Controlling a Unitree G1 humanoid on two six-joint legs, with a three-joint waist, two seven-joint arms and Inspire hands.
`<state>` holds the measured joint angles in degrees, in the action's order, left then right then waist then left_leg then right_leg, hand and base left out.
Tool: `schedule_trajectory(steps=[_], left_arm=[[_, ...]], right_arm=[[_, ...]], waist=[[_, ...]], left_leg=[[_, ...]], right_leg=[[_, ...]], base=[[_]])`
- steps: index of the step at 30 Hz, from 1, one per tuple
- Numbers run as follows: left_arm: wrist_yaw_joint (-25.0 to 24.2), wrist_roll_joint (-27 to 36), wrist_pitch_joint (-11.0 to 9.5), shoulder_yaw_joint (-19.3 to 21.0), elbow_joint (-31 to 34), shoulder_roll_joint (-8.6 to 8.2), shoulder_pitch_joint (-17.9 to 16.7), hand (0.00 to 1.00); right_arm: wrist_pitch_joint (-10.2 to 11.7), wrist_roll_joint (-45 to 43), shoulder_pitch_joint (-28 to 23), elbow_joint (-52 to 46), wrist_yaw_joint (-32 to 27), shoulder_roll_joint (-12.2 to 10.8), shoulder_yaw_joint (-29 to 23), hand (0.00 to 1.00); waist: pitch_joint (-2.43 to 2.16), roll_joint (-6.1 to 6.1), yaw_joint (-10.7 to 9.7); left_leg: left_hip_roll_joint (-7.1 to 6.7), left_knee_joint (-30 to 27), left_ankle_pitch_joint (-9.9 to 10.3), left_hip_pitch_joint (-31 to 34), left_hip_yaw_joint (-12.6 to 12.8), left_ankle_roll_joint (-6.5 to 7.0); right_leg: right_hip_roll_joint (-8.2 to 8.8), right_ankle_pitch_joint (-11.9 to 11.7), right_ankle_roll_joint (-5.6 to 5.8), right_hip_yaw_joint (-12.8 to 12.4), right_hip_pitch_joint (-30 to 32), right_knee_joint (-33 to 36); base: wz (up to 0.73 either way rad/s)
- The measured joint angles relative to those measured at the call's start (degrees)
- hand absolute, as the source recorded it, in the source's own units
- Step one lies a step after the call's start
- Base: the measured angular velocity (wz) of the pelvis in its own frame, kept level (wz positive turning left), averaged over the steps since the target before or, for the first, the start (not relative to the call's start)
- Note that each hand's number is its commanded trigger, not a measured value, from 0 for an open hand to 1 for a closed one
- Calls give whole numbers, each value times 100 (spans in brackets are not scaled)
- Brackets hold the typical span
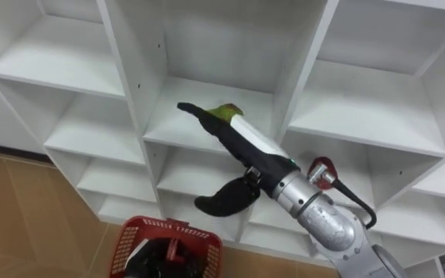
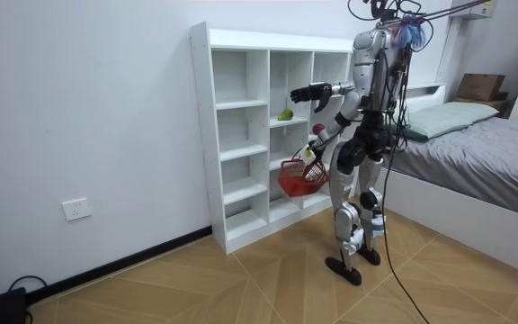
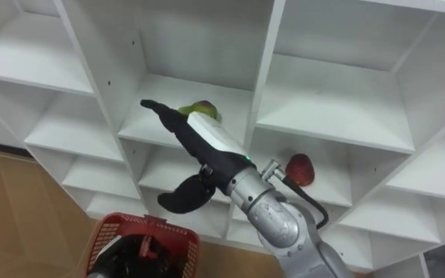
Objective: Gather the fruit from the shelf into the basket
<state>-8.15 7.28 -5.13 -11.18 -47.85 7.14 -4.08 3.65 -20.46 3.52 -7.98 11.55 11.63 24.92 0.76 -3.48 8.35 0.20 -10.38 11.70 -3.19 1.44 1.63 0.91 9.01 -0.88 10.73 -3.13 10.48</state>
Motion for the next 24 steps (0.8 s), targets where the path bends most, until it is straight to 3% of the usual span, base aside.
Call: schedule_trajectory(steps=[3, 11, 13, 15, 17, 19, 24], left_arm=[[0, 0, 12, 62, -12, -7, -8, 100], [-17, 0, 101, 104, -158, -27, -60, 100], [-17, 5, 101, 100, -73, -2, -74, 100], [-27, -11, 100, 134, 90, 17, -153, 100], [-70, -11, 99, 207, 266, 18, -275, 100], [-151, -5, 99, 219, 360, 64, -331, 100], [-153, -10, 110, 238, 341, 45, -375, 100]], right_arm=[[0, -1, 107, -24, -3, -39, -143, 0], [-5, 7, 291, -37, 54, -16, -256, 0], [-3, 17, 381, -18, 25, -6, -357, 0], [10, 27, 503, 110, -27, 14, -470, 0], [13, 37, 547, 280, -172, 45, -656, 0], [9, 38, 630, 523, -407, 63, -863, 0], [67, 26, 762, 811, -748, 200, -930, 0]], waist=[[59, -41, 1], [38, -86, 3], [21, -138, 11], [40, -175, 3], [16, -235, 12], [55, -327, 12], [44, -384, 121]], left_leg=[[1, 0, 0, -50, 1, 0], [-2, 68, 1, -147, -34, -1], [-2, 63, 0, -173, -41, -2], [-4, 41, -2, -244, -40, -3], [-10, 33, -2, -258, -72, -2], [-29, -2, -2, -249, -169, -2], [-63, 14, -1, -248, -224, -4]], right_leg=[[-6, 1, 1, -1, -34, 0], [-9, 3, 6, 58, -162, -3], [-8, 6, 10, 54, -193, -3], [-5, 6, 10, 70, -261, -9], [2, 7, 11, 118, -309, -25], [9, 7, 11, 207, -380, -96], [9, 7, 12, 304, -420, -92]], base=[[0], [1], [6], [2], [9], [18], [9]])
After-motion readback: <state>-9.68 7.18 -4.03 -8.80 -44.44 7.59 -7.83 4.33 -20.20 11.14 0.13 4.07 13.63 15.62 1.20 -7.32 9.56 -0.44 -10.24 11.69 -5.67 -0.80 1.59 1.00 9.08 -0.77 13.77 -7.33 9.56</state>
